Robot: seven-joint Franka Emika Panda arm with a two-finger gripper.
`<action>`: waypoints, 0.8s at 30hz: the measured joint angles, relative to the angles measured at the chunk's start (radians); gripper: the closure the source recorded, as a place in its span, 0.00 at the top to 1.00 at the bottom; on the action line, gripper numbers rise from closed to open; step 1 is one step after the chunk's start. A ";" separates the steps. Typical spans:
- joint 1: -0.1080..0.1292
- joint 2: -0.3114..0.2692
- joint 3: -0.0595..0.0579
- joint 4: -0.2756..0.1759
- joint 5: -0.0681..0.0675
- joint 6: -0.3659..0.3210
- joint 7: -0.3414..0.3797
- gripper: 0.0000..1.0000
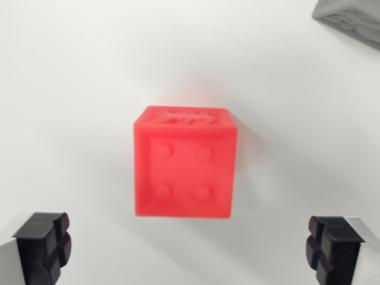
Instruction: Destack cube
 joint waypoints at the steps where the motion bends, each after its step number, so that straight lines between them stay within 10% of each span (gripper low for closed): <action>1: 0.000 -0.014 0.000 -0.001 0.001 -0.013 -0.001 1.00; 24: 0.004 -0.304 0.000 0.028 0.014 -0.332 -0.009 1.00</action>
